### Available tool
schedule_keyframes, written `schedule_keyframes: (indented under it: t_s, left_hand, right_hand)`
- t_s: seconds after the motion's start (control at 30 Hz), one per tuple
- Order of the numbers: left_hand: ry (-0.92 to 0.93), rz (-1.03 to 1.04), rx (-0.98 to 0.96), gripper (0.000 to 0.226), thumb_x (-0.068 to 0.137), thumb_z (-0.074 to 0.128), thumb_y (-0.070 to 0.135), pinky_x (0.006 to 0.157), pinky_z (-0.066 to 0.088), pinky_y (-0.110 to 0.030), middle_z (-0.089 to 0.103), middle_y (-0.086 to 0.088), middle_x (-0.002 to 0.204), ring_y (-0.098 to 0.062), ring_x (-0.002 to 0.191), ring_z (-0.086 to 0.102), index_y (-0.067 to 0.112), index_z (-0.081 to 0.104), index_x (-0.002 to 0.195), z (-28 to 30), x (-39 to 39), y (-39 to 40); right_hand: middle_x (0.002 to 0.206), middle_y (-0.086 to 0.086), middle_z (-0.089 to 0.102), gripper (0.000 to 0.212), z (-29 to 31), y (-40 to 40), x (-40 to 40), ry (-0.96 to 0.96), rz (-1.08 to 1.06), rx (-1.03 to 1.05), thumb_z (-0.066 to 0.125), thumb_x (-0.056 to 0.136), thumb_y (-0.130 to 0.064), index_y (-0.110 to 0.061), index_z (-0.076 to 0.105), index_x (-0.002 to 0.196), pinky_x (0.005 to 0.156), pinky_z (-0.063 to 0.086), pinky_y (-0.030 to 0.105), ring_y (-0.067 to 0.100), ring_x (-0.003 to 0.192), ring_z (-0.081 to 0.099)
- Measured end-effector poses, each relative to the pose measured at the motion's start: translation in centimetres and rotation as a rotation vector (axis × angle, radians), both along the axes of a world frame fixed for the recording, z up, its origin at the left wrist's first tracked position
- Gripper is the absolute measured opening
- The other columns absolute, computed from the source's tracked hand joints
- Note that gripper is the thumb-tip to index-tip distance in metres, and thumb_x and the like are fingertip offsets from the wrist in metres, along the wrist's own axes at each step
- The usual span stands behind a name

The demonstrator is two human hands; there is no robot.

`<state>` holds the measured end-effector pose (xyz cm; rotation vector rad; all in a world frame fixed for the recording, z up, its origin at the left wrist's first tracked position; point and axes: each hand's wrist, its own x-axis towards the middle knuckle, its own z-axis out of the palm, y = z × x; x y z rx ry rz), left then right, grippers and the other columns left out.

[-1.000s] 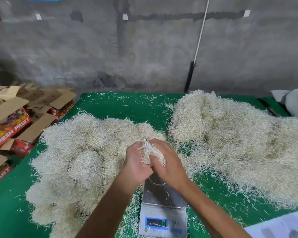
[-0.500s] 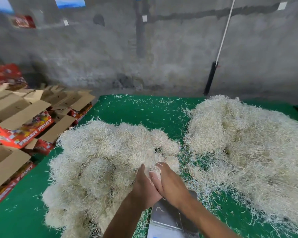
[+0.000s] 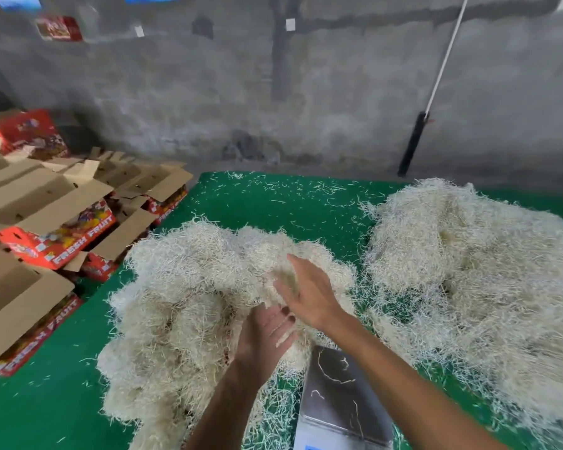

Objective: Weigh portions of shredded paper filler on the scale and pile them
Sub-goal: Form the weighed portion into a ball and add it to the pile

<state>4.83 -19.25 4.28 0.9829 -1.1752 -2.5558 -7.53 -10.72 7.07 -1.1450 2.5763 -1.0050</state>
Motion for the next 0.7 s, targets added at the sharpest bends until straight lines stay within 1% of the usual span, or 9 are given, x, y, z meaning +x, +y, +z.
schedule_keyframes:
  t_s: [0.03,0.1,0.17,0.23,0.27,0.33,0.4,0.53,0.7]
  left_hand:
    - [-0.010,-0.027,-0.073,0.036,0.107,0.040,0.033,0.097,0.052,-0.047,0.070,-0.011,0.124,-0.026,0.113,0.067,0.012,0.061,0.127,-0.1,-0.9,0.7]
    - [-0.026,-0.074,-0.197,0.020,0.106,0.047,0.020,0.092,0.054,-0.042,0.072,-0.010,0.118,-0.023,0.103,0.071,0.016,0.065,0.115,-0.3,-2.8,2.7]
    - [-0.021,-0.156,-0.226,0.016,0.100,0.054,0.022,0.088,0.054,-0.037,0.074,-0.006,0.114,-0.020,0.101,0.071,0.018,0.067,0.110,-0.2,-5.0,5.1]
    - [0.026,-0.275,-0.151,0.031,0.092,0.059,0.030,0.093,0.052,-0.040,0.071,-0.004,0.116,-0.023,0.109,0.067,0.014,0.064,0.118,-0.1,-7.4,7.9]
    - [0.037,-0.334,-0.108,0.037,0.093,0.058,0.032,0.097,0.050,-0.042,0.069,-0.004,0.119,-0.025,0.113,0.065,0.011,0.060,0.124,-0.1,-8.8,9.5]
    - [0.012,-0.416,-0.114,0.034,0.102,0.050,0.027,0.102,0.049,-0.044,0.065,-0.006,0.126,-0.026,0.117,0.062,0.009,0.056,0.130,-0.3,-11.5,12.7]
    - [0.002,-0.484,-0.144,0.031,0.105,0.049,0.026,0.099,0.051,-0.044,0.065,-0.006,0.129,-0.026,0.117,0.064,0.010,0.056,0.131,-0.6,-14.0,16.2]
    - [0.025,-0.609,-0.212,0.025,0.100,0.056,0.029,0.087,0.056,-0.039,0.069,-0.004,0.122,-0.023,0.107,0.070,0.015,0.062,0.120,-0.7,-19.1,22.9]
    - [0.022,-0.673,-0.329,0.028,0.101,0.057,0.029,0.090,0.056,-0.041,0.065,-0.005,0.126,-0.023,0.109,0.068,0.016,0.059,0.125,-2.1,-24.8,29.3]
  right_hand:
    - [0.162,0.002,0.038,0.068,-1.1,1.4,0.0,-0.014,-0.026,0.005,0.040,0.105,-0.061,-0.028,0.022,0.161,0.126,0.023,0.050,0.024,0.150,0.034]
    - [0.161,0.001,0.039,0.066,-2.7,4.8,-0.6,-0.046,-0.106,-0.001,0.039,0.106,-0.060,-0.029,0.023,0.161,0.124,0.023,0.046,0.024,0.151,0.032]
    - [0.165,0.001,0.033,0.064,-3.5,8.6,-1.4,-0.053,-0.197,0.008,0.037,0.107,-0.060,-0.031,0.021,0.162,0.123,0.021,0.045,0.024,0.153,0.027]
    - [0.167,0.002,0.029,0.063,-4.1,12.7,-2.3,-0.043,-0.297,0.010,0.037,0.107,-0.059,-0.032,0.020,0.161,0.123,0.021,0.045,0.024,0.154,0.025]
    - [0.166,0.004,0.030,0.062,-4.3,15.0,-2.8,-0.042,-0.352,0.008,0.037,0.107,-0.058,-0.032,0.021,0.161,0.122,0.022,0.045,0.024,0.153,0.027]
    - [0.164,0.007,0.034,0.063,-4.2,19.5,-3.7,-0.051,-0.449,0.015,0.037,0.106,-0.059,-0.030,0.022,0.160,0.121,0.025,0.045,0.026,0.150,0.031]
    - [0.162,0.008,0.038,0.065,-4.0,24.0,-4.5,-0.051,-0.531,0.014,0.038,0.106,-0.058,-0.026,0.024,0.161,0.122,0.029,0.045,0.026,0.148,0.035]
    - [0.161,0.007,0.041,0.064,-3.6,31.4,-6.5,0.003,-0.651,-0.005,0.043,0.108,-0.049,-0.017,0.029,0.161,0.120,0.031,0.038,0.024,0.146,0.040]
    - [0.161,0.008,0.042,0.065,-4.3,37.8,-9.1,0.011,-0.737,0.002,0.040,0.108,-0.051,-0.014,0.030,0.161,0.121,0.031,0.040,0.024,0.145,0.040]
